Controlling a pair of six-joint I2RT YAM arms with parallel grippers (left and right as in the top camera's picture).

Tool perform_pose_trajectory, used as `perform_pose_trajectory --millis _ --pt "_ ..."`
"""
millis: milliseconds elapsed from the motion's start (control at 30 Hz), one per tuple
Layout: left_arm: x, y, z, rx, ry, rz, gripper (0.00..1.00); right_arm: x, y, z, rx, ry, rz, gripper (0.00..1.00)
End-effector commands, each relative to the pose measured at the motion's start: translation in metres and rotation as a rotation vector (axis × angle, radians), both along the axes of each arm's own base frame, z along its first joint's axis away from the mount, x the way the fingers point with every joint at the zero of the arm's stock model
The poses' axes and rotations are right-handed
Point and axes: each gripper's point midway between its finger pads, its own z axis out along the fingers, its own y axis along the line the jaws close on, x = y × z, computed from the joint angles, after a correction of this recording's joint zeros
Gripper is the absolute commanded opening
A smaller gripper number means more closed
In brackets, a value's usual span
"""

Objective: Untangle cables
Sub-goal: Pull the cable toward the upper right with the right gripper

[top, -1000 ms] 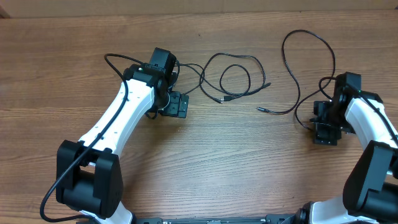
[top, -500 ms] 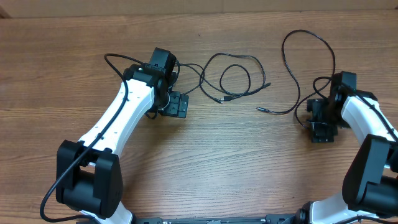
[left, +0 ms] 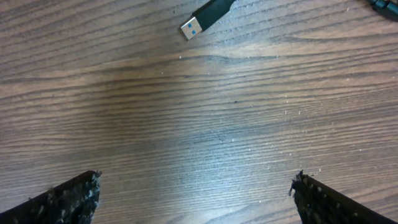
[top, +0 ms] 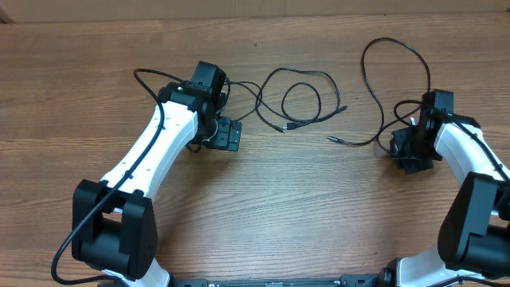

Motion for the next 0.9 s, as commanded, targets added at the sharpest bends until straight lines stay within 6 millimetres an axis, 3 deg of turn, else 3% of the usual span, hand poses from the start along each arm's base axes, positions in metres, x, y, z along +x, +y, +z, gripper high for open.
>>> perform_pose_trajectory --millis 0,67,200,433,467,533,633,867 --pt "-0.002 -0.001 0.002 0.008 -0.006 -0.025 0.99 0.008 -0.004 0.001 -0.021 -0.029 0.016 0.04" --pt "-0.002 -0.001 0.002 0.008 -0.004 -0.025 1.0 0.019 -0.007 0.003 -0.039 -0.076 0.065 0.04" --pt "-0.005 0.0 0.001 0.012 0.009 -0.025 1.0 0.053 -0.016 0.028 -0.116 -0.187 0.248 0.04" --pt "-0.006 0.001 0.001 0.011 0.014 -0.007 1.0 0.104 -0.065 0.118 -0.264 -0.357 0.302 0.04" --pt "-0.006 0.0 0.001 0.006 0.016 0.001 1.0 0.113 -0.089 0.144 -0.316 -0.405 0.286 0.04" --pt "-0.006 -0.001 0.001 0.003 0.015 0.001 0.99 0.115 -0.117 0.163 -0.364 -0.426 0.262 0.04" --pt "-0.006 -0.001 0.001 0.002 0.015 0.001 1.0 0.106 -0.16 0.175 -0.423 -0.41 0.222 0.04" --pt "-0.006 -0.001 0.001 0.001 0.016 0.01 1.0 0.059 -0.245 0.154 -0.53 -0.242 0.149 0.04"
